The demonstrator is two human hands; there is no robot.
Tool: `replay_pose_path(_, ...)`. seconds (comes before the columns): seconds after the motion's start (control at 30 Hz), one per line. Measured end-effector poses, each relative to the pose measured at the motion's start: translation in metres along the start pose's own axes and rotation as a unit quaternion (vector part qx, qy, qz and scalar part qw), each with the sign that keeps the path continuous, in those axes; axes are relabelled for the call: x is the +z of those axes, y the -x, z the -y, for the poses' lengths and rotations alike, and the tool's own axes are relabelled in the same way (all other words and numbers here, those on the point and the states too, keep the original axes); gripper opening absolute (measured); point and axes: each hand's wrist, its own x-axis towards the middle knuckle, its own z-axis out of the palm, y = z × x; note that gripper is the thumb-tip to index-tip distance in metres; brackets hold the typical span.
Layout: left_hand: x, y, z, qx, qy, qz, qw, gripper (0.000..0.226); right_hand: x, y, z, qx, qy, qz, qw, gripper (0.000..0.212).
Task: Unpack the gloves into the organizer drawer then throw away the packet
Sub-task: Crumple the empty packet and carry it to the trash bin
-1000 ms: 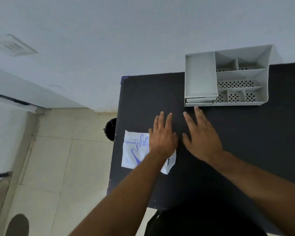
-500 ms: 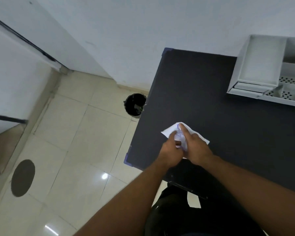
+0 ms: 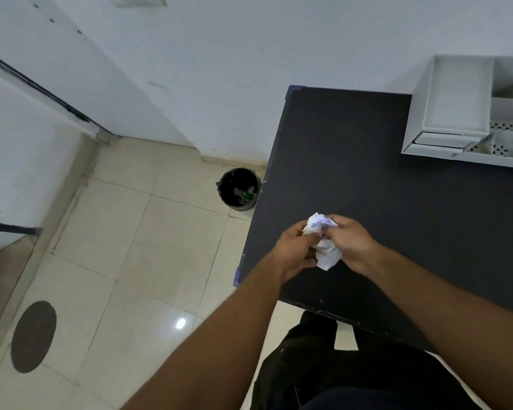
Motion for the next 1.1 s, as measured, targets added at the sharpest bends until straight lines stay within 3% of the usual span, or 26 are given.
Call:
replay_pose_path(0.07, 0.000, -0.003, -0.003, 0.028, -0.018, -0.065, 0.997, 0.020, 0.010, 0.005, 0.001, -0.083, 0.111, 0.001, 0.990, 0.030)
replay_pose_path(0.17, -0.003, -0.004, -0.013, 0.051, -0.006, -0.140, 0.989, 0.020, 0.023, 0.018, -0.004, -0.191, 0.299, 0.003, 0.935, 0.050)
replay_pose_path(0.3, -0.009, 0.005, -0.021, 0.042, -0.014, -0.175, 0.984, 0.015, 0.019, 0.040, -0.010, -0.280, 0.490, -0.098, 0.820, 0.065)
replay_pose_path(0.37, -0.011, 0.013, -0.019, 0.028, -0.012, -0.157, 0.987, 0.018, 0.015, 0.047, -0.011, -0.273, 0.523, -0.122, 0.798, 0.069)
replay_pose_path(0.47, -0.008, 0.028, -0.010, 0.015, -0.019, -0.055, 0.998, 0.024, 0.012, 0.055, -0.009, -0.258, 0.431, -0.029, 0.864, 0.063)
replay_pose_path(0.53, -0.009, 0.039, -0.004, 0.014, -0.029, -0.026, 0.999, 0.035, 0.012, 0.057, -0.014, -0.269, 0.413, 0.007, 0.870, 0.057)
replay_pose_path(0.63, -0.010, 0.063, 0.005, -0.004, -0.014, 0.000, 1.000, 0.037, 0.013, 0.062, -0.015, -0.249, 0.392, -0.030, 0.885, 0.037)
replay_pose_path(0.77, -0.015, 0.091, 0.009, -0.004, 0.070, 0.063, 0.996, 0.041, 0.017, 0.081, -0.010, -0.274, 0.359, -0.082, 0.888, 0.030)
replay_pose_path(0.9, -0.031, 0.104, 0.010, 0.022, 0.035, 0.071, 0.997, 0.028, 0.040, 0.085, -0.005, -0.252, 0.353, -0.106, 0.895, 0.037)
replay_pose_path(1.1, -0.111, 0.114, -0.003, 0.042, 0.049, 0.110, 0.992, 0.018, 0.123, 0.091, -0.002, -0.278, 0.434, -0.095, 0.852, 0.033)
